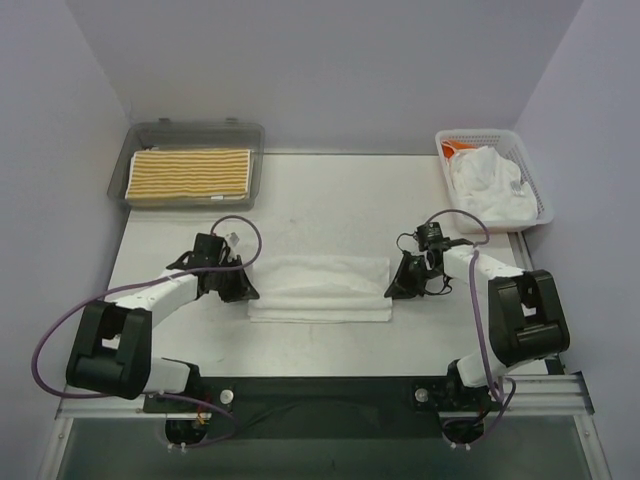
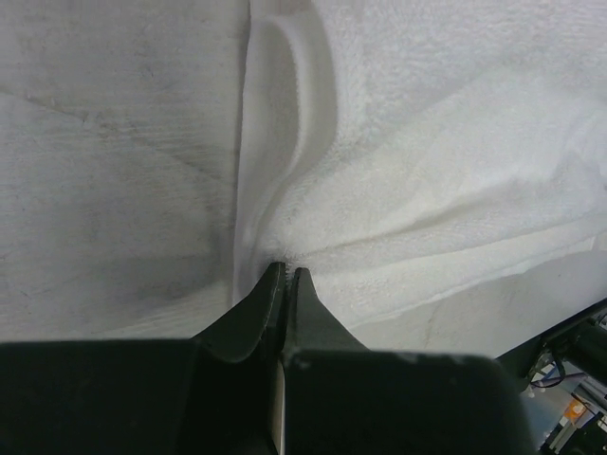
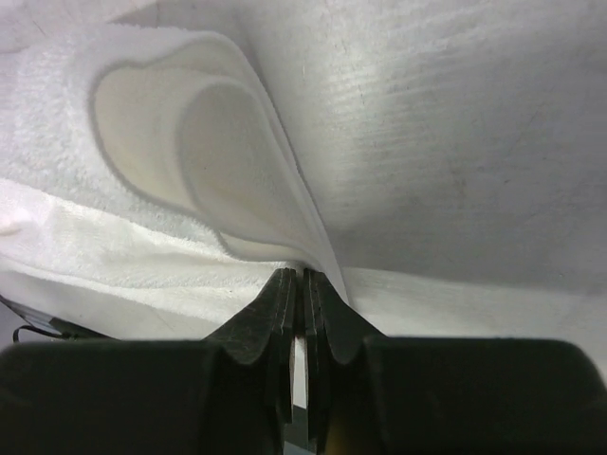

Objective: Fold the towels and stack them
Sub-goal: Fold the towel

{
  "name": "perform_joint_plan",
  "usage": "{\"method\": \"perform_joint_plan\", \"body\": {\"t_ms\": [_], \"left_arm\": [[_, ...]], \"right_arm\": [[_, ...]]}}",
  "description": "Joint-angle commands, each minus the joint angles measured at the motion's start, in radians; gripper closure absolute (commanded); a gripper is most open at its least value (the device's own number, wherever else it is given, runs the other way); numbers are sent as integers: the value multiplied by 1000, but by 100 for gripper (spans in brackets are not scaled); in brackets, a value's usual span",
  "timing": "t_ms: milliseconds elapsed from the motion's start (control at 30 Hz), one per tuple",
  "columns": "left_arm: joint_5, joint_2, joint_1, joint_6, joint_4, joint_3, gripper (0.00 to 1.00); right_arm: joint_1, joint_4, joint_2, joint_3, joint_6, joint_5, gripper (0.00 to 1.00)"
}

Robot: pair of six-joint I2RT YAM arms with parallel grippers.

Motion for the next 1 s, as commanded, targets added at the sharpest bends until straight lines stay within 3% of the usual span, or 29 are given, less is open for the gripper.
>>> {"method": "perform_joint_plan", "body": {"t_ms": [0, 467, 667, 900, 933, 967], "left_arm": [[-42, -41, 0, 33, -26, 72, 100], [-89, -226, 3, 81, -258, 243, 100], [-51, -243, 0, 64, -238, 125, 100], [-68, -127, -23, 37, -141, 7, 99], [-68, -113, -30, 33, -140, 3, 96], [-68, -105, -34, 30, -138, 3, 89]], "right_arm": [[-6, -46, -34, 49, -37, 79, 100], [0, -246, -259, 158, -63, 85, 100], [38, -242, -249, 83, -42, 74, 100], [47, -150, -146, -32, -40, 128, 100], [49, -141, -134, -37, -45, 125, 98], [50, -138, -120, -38, -48, 136, 88]]}}
